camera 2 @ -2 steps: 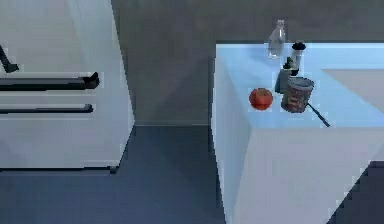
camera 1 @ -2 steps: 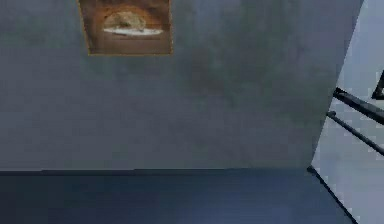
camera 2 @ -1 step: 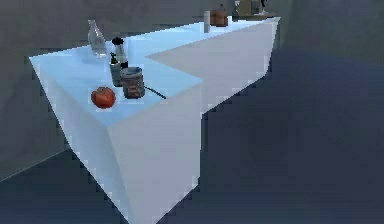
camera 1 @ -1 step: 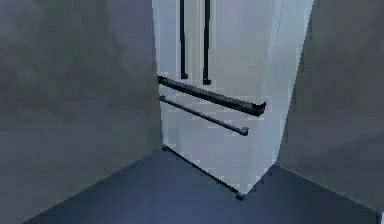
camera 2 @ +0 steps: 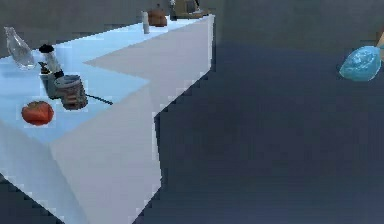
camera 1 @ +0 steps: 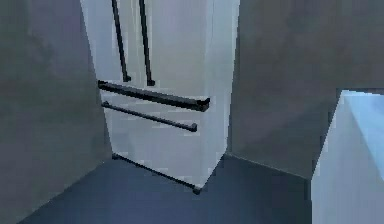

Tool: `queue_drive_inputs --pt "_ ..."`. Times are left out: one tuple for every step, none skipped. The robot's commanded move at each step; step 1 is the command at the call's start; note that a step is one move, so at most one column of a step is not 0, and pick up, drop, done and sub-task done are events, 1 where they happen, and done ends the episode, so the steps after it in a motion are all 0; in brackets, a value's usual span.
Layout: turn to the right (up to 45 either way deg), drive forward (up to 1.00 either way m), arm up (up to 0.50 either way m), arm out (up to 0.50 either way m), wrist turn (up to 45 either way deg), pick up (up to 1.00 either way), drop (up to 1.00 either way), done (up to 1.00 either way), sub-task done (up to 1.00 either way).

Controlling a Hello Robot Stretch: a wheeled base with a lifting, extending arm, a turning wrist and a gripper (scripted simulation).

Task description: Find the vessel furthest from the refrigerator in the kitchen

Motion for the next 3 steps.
queue_drive_inputs --pt "0.0 0.65 0.0 0.0 0.0 0.0 0.0 0.0 0.0" --pt "-45.0 0.0 0.0 0.0 0.0 0.0 0.0 0.0 0.0" --pt "-45.0 0.0 0.0 0.0 0.0 0.0 0.0 0.0 0.0"
